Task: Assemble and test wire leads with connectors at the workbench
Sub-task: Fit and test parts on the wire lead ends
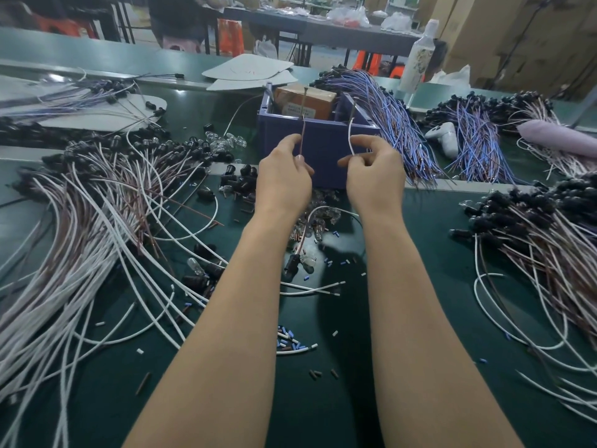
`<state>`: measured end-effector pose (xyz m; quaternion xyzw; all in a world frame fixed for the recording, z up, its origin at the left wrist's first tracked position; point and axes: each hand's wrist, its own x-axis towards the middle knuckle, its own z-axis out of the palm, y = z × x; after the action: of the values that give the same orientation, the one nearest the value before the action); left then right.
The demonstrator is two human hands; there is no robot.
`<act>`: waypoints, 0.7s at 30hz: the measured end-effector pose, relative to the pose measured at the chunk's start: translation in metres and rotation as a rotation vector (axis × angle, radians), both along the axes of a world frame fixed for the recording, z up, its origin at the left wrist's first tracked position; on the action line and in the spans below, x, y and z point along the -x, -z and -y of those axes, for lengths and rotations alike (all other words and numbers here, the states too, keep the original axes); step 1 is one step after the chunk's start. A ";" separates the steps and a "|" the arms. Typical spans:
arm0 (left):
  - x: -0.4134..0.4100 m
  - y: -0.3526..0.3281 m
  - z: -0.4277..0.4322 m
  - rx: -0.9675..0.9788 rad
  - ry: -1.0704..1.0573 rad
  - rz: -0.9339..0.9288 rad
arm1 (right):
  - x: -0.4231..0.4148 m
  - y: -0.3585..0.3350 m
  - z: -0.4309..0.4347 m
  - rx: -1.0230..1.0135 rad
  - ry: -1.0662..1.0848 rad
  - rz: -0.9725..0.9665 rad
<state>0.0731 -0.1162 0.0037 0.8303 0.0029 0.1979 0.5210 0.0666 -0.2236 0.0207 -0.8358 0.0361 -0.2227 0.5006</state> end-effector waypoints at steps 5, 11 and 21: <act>-0.001 -0.001 -0.003 0.021 -0.033 0.018 | 0.000 0.000 0.000 0.001 -0.001 0.000; 0.004 0.002 -0.003 0.067 -0.062 0.049 | 0.000 0.001 0.002 -0.003 0.000 -0.007; -0.001 0.000 -0.001 0.049 -0.021 0.039 | -0.002 0.002 0.001 -0.011 -0.007 0.001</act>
<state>0.0742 -0.1151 0.0035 0.8132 0.0062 0.2196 0.5390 0.0688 -0.2243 0.0183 -0.8331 0.0341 -0.2210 0.5059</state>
